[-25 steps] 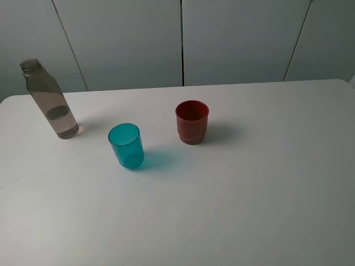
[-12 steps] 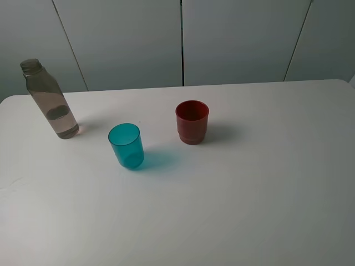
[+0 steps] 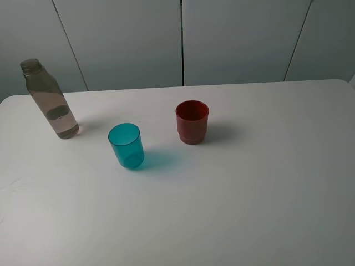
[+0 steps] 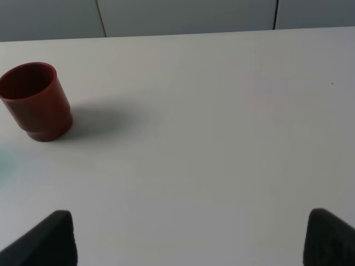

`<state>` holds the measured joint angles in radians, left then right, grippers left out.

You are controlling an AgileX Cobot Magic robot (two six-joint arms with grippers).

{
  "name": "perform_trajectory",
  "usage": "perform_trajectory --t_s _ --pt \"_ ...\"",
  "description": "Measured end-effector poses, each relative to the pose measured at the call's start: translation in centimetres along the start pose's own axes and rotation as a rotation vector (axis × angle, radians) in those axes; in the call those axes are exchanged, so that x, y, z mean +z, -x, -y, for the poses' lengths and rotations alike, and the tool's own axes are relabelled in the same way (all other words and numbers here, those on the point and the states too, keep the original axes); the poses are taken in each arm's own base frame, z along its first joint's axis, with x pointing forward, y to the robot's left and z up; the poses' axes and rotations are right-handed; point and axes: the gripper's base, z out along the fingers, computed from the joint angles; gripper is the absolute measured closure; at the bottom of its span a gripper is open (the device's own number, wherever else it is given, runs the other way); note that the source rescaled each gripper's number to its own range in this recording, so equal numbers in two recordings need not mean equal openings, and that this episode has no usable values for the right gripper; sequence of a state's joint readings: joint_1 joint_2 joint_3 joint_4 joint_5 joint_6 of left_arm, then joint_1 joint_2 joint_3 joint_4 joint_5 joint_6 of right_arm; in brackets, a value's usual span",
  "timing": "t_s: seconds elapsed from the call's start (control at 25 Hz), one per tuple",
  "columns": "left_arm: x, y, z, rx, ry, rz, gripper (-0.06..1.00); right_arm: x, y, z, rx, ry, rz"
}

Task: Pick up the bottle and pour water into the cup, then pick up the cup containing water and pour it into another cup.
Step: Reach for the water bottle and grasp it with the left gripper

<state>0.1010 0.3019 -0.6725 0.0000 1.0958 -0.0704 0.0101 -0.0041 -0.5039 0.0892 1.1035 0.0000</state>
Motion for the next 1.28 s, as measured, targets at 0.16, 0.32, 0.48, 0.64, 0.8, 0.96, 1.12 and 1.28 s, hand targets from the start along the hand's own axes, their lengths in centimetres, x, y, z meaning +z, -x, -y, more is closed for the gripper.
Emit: perform_trajectory --t_s 0.16,0.32,0.48,0.64,0.8,0.96,1.12,1.28 --pt "2.2 3.3 0.2 0.000 0.003 -0.039 -0.06 0.0 0.0 0.0 0.000 0.000 0.000" --pt "5.7 5.3 0.4 0.001 0.007 -0.094 -0.06 0.0 0.0 0.0 0.000 0.000 0.000" --pt "8.2 6.1 0.4 0.001 0.009 -0.131 -0.06 0.0 0.0 0.0 0.000 0.000 0.000" --pt "10.3 6.6 0.5 0.001 0.011 -0.157 -0.06 0.0 0.0 0.0 0.000 0.000 0.000" --pt "12.6 6.7 0.5 0.001 0.015 -0.214 -0.06 0.0 0.0 0.0 0.000 0.000 0.000" --pt "14.9 5.8 0.3 0.021 0.025 -0.190 -0.06 0.0 0.0 0.0 0.000 0.000 0.000" --pt "16.5 3.5 -0.1 0.071 0.041 -0.176 -0.06 0.0 0.0 0.0 0.000 0.000 0.000" --pt "17.2 1.7 -0.3 0.140 0.051 -0.145 -0.06 0.0 0.0 0.0 -0.006 0.000 0.000"
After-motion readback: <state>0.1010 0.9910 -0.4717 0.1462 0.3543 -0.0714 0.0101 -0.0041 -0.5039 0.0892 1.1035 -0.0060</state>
